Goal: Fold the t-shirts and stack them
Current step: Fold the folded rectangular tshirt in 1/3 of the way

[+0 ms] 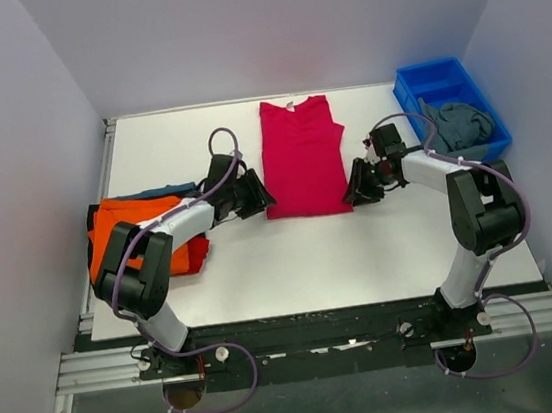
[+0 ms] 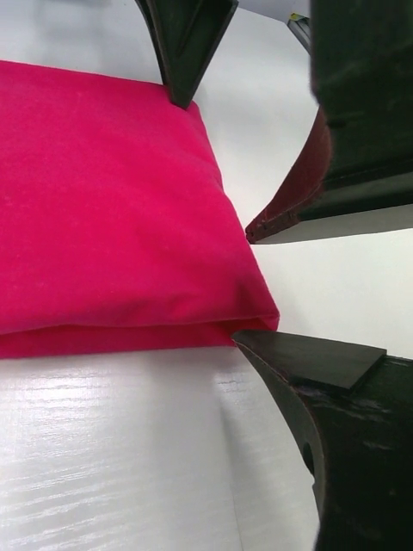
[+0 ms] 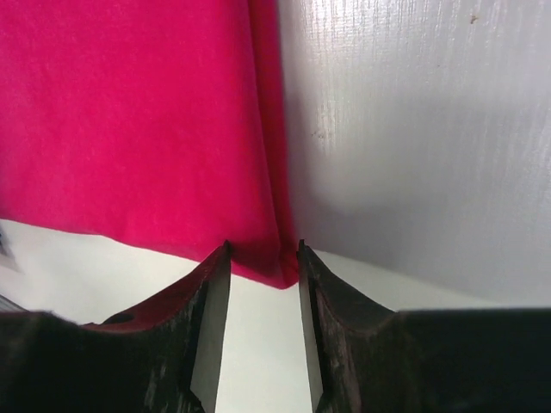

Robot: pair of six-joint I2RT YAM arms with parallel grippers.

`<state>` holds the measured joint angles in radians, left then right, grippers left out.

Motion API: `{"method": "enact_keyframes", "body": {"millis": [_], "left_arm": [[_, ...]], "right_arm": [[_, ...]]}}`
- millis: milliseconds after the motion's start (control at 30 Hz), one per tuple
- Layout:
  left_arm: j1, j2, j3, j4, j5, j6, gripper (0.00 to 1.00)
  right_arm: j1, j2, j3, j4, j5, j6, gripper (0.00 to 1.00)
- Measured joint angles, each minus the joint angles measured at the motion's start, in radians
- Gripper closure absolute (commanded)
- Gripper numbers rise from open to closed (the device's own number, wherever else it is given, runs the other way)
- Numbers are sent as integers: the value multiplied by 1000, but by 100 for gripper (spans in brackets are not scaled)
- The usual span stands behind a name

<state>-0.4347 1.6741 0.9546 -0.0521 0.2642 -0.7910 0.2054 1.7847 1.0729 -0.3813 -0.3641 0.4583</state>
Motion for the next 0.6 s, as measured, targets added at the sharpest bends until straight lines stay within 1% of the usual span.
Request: {"method": "enact_keyframes", "body": {"millis": [33,100,167,200,233,300,367,400,600], "left_arm": [[-1,0,-2,0,0,2,50],[-2,4,-10,0,0,5,52],[-4,11,-18,1,0,10,58],[-4,16,-22,0,0,10,59],[-5,27,-24,1,1,13,63],[-6,45,-27,2,1,17,76],[-6,58,-31,3,2,19,96],[-6,64,-34,6,2,17,100],[-6,74,-50,19,2,23,100]], "right_arm": [[3,6,2,2,0,-1,68],[5,10,2,3,-1,-5,76],[8,10,2,5,-1,-7,88],[9,10,2,6,-1,-7,95],[10,10,2,7,-2,-8,99],[10,10,1,8,-4,-8,99],[10,10,-2,13,-6,-6,99],[10,10,-5,15,-7,-6,99],[10,10,-49,27,-2,13,99]]}}
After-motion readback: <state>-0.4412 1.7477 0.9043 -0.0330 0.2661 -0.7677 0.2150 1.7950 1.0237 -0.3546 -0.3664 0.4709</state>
